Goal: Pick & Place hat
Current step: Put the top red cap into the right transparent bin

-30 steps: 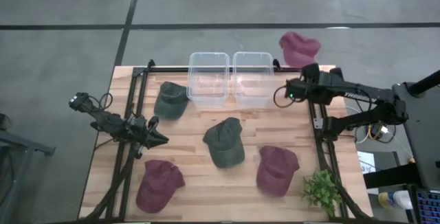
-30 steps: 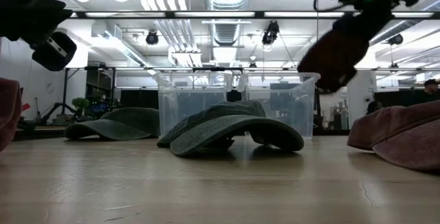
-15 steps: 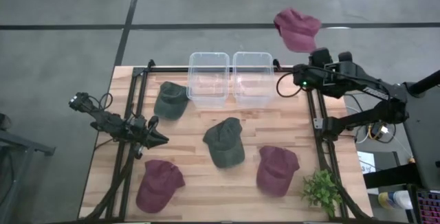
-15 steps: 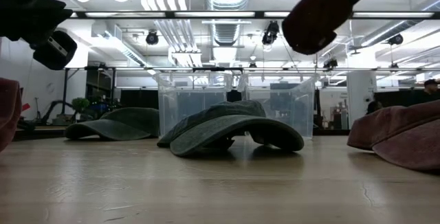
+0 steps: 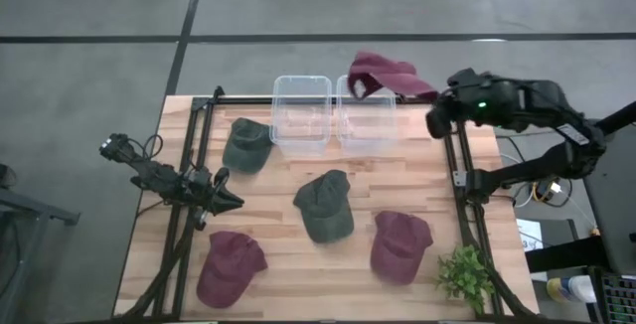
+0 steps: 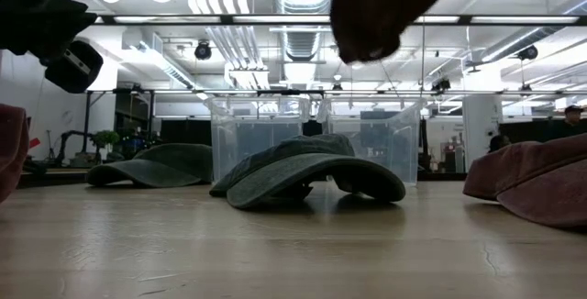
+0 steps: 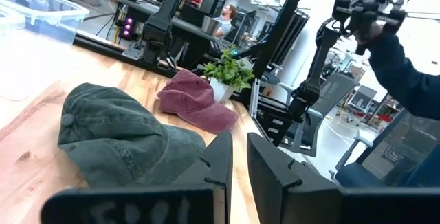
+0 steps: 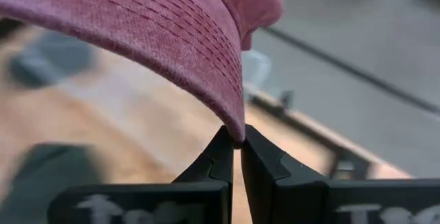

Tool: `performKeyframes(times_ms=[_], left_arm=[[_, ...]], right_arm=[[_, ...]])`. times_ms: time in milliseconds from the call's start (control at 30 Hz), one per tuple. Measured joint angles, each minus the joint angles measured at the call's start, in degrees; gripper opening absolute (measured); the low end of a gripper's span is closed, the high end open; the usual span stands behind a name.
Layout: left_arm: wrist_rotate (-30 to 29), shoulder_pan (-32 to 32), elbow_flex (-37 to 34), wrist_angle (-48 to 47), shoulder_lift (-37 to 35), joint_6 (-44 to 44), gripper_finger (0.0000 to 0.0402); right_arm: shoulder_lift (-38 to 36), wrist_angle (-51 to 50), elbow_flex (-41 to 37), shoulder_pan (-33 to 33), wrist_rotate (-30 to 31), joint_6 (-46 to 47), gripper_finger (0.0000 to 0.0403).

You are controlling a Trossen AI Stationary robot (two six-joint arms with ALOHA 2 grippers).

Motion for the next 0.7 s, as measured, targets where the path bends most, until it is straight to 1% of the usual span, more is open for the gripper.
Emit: performKeyframes(times_ms=[167, 333, 433, 700], left_arm=[[0.00, -0.01, 0.00, -0.04, 0.00, 0.11, 0.0039], [0.00, 0.01, 0.01, -0.07, 0.02, 0.09, 0.0039], [0.00, 0.01, 0.02, -0.07, 0.01, 0.07, 0.0039], [-0.02, -0.01, 0.00, 0.42, 0.02, -0.02, 0.0039]], right_arm=[[-2.43, 0.86, 4.43, 0.00, -12.49, 0.22, 0.0011], [-5.21, 2.66, 6.95, 0.00, -22.10, 0.35, 0.0011], [-7.33, 3.98, 7.58, 0.00, -23.67, 0.53, 0.0011], [-11.49, 3.81, 6.00, 0.00, -23.64, 3.65, 0.0011]])
